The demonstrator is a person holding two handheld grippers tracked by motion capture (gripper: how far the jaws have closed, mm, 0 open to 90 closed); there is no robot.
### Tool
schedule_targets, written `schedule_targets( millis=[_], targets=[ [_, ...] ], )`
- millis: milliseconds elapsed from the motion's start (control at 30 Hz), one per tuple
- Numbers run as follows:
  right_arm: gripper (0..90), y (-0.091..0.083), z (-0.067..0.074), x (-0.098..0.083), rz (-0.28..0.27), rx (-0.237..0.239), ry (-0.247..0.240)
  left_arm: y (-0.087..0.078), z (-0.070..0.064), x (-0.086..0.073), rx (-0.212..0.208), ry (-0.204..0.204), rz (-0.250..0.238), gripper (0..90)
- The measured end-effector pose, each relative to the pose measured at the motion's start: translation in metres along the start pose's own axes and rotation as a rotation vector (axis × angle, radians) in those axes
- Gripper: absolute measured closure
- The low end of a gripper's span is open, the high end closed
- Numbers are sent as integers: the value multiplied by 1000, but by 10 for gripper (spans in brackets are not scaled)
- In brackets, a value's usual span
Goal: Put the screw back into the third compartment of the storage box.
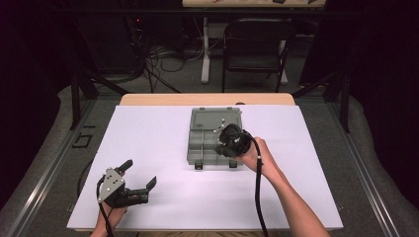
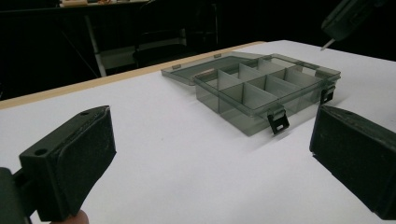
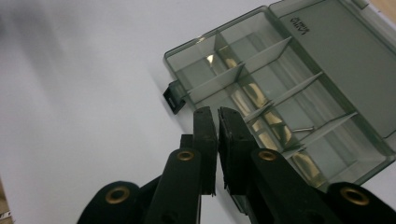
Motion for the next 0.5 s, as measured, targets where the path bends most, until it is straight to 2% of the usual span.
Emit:
schedule_targets(
  millis=[300,500],
  targets=[
    [864,8,-26,7,2,-64,26,0,1,0,8,-4,-8,1],
    [864,16,-43,7,15,-110,63,1,0,0,5,-3,-6,1]
  ],
)
Point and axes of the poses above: each handheld gripper's, and its own axes: y roughly forward along the jaws, x roughly out of its top, z roughly to its left, the point moved 5 cm from there along y, roughly forward along the jaws, and after that the axes turned 5 degrees about -z, right-handed, at the moved point
